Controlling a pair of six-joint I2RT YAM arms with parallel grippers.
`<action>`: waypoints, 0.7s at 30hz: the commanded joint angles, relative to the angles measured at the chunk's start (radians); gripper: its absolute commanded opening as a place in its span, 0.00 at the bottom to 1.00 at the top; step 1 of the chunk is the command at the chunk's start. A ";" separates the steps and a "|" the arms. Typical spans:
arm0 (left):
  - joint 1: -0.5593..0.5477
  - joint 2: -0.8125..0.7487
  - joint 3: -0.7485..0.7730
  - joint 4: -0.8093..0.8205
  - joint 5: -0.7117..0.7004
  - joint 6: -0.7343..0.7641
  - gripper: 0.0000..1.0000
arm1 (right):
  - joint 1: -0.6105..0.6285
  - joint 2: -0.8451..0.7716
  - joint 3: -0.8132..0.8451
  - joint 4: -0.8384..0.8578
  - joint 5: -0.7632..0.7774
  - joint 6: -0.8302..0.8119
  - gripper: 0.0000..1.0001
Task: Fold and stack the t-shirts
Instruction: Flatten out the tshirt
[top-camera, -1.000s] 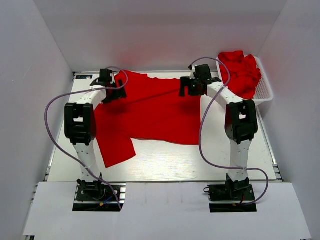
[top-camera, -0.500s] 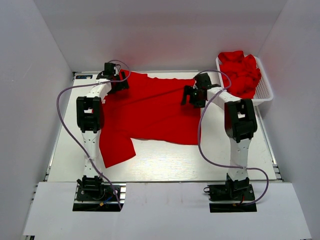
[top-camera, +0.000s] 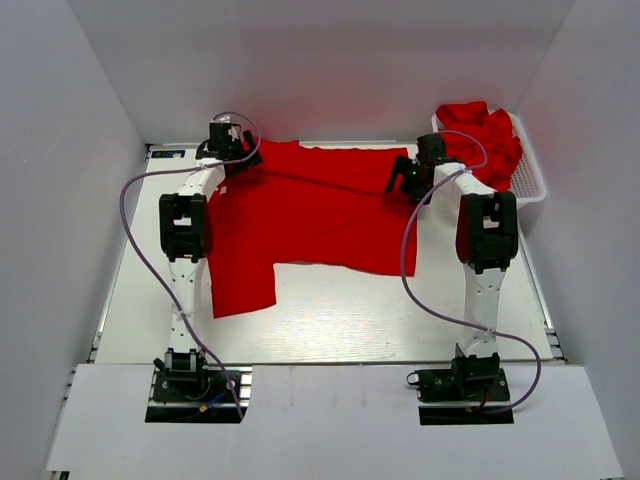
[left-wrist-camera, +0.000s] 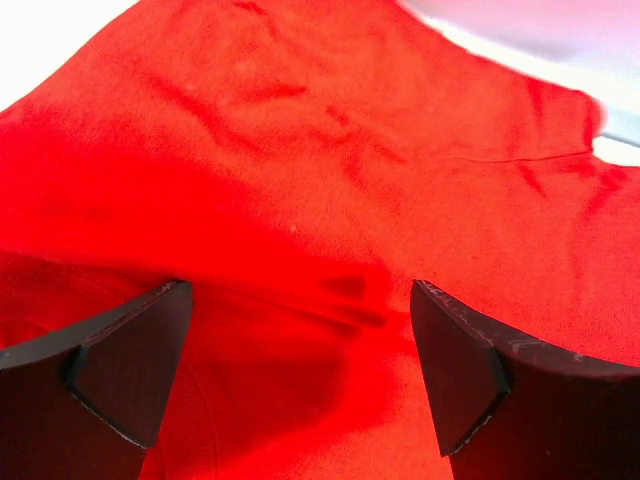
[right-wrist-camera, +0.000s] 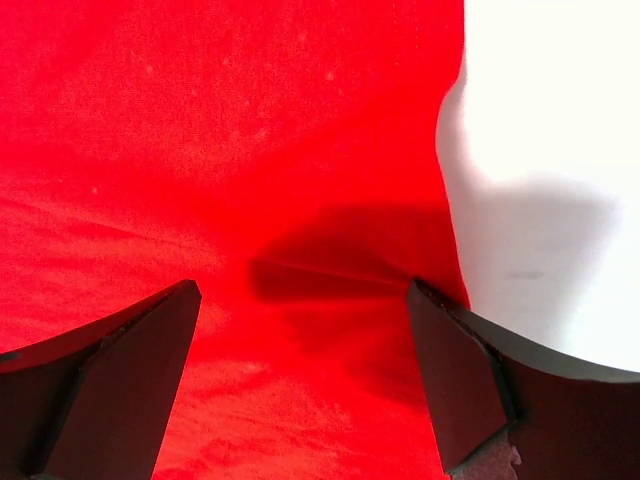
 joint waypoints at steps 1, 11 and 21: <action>0.003 0.022 -0.022 0.045 0.109 -0.062 1.00 | -0.017 0.053 0.063 -0.069 0.046 -0.053 0.90; -0.017 -0.194 -0.086 -0.017 0.101 0.010 1.00 | -0.002 -0.045 0.166 -0.114 0.023 -0.235 0.90; -0.017 -0.746 -0.680 -0.291 -0.141 -0.039 1.00 | 0.099 -0.382 -0.248 -0.032 0.110 -0.186 0.90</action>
